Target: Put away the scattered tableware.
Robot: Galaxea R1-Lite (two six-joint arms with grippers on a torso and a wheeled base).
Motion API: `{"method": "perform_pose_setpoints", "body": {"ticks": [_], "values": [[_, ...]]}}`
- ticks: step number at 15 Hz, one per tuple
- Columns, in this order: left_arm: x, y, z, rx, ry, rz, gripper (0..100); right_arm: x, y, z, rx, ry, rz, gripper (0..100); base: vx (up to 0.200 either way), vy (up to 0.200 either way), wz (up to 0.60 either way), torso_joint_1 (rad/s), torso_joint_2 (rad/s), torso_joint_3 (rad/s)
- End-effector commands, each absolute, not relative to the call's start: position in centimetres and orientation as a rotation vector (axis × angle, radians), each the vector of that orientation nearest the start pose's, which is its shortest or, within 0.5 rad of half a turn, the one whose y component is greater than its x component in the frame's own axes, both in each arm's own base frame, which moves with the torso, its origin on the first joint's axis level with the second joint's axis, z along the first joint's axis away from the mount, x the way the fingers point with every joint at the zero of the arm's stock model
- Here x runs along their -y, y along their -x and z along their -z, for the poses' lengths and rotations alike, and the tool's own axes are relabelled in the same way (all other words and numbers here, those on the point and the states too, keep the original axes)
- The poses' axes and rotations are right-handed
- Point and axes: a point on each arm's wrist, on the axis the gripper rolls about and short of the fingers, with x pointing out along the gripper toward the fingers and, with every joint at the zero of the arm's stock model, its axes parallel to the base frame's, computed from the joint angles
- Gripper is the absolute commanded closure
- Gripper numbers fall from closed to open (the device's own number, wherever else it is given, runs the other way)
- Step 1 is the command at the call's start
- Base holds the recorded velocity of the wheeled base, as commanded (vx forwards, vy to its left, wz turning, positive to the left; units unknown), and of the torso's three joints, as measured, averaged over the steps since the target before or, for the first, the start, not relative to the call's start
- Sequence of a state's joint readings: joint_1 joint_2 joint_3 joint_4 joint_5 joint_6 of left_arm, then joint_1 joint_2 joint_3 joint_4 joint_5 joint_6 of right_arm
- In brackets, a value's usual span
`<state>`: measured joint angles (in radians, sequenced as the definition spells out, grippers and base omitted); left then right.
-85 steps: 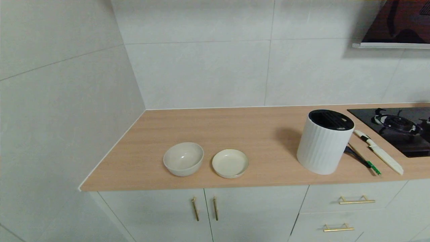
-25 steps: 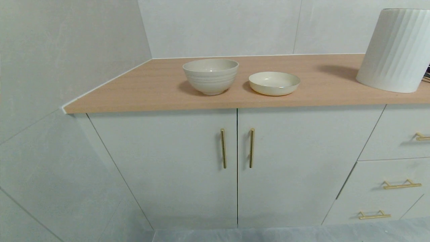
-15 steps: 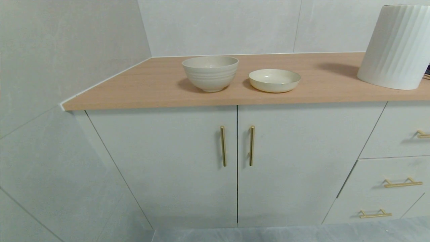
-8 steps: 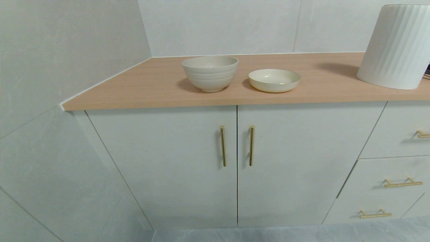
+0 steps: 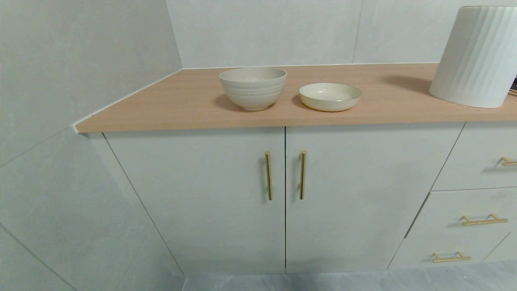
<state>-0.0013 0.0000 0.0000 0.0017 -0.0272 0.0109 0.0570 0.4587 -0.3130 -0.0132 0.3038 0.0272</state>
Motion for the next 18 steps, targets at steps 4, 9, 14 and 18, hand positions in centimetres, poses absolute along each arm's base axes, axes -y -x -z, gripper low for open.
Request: {"method": "perform_pose_setpoints", "body": {"ticks": [4, 9, 14, 18], "values": [[0.1, 2.3, -7.5, -0.003, -0.011, 0.029, 0, -3.7, -11.2, -19.6, -0.433, -0.055, -0.562, 0, 0.000, 0.000, 0.00, 0.000, 0.00, 0.000], [0.1, 2.3, -7.5, -0.003, -0.011, 0.028, 0, -7.8, -19.0, -18.7, -0.398, -0.040, -0.654, 0, 0.000, 0.000, 0.00, 0.000, 0.00, 0.000], [0.1, 2.3, -7.5, -0.003, -0.011, 0.029, 0, -12.2, -23.4, -19.2, -0.420, -0.042, -0.750, 0, 0.000, 0.000, 0.00, 0.000, 0.00, 0.000], [0.1, 2.3, -7.5, -0.003, -0.011, 0.029, 0, -16.0, -25.5, -18.9, -0.431, -0.028, -0.827, 0, 0.000, 0.000, 0.00, 0.000, 0.00, 0.000]]}}
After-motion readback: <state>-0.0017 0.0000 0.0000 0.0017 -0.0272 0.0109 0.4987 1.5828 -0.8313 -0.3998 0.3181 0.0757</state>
